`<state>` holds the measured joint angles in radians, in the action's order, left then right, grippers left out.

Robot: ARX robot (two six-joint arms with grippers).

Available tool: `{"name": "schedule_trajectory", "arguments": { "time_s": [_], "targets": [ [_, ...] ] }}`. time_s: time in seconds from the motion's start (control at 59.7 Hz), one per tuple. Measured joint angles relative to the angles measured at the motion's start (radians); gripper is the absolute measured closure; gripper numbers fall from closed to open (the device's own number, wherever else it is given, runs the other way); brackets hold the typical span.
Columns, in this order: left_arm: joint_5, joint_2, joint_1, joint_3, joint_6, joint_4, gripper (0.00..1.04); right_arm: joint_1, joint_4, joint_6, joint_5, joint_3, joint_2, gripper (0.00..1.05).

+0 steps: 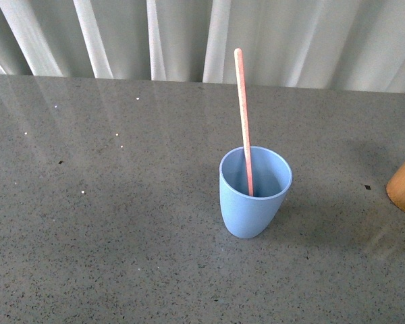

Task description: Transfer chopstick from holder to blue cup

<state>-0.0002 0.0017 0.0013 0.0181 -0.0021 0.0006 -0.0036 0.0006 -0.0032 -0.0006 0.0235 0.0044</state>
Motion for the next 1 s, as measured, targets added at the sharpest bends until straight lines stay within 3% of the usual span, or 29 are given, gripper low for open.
{"name": "schedule_trajectory", "arguments": {
  "time_s": [0.703, 0.888, 1.005],
  "targets": [
    [0.0, 0.0, 0.0, 0.0, 0.0, 0.0, 0.07, 0.0, 0.0, 0.0, 0.0, 0.0, 0.0, 1.04],
    [0.0, 0.0, 0.0, 0.0, 0.0, 0.0, 0.07, 0.0, 0.0, 0.0, 0.0, 0.0, 0.0, 0.63],
    [0.0, 0.0, 0.0, 0.0, 0.0, 0.0, 0.07, 0.0, 0.0, 0.0, 0.0, 0.0, 0.0, 0.44]
  ]
}}
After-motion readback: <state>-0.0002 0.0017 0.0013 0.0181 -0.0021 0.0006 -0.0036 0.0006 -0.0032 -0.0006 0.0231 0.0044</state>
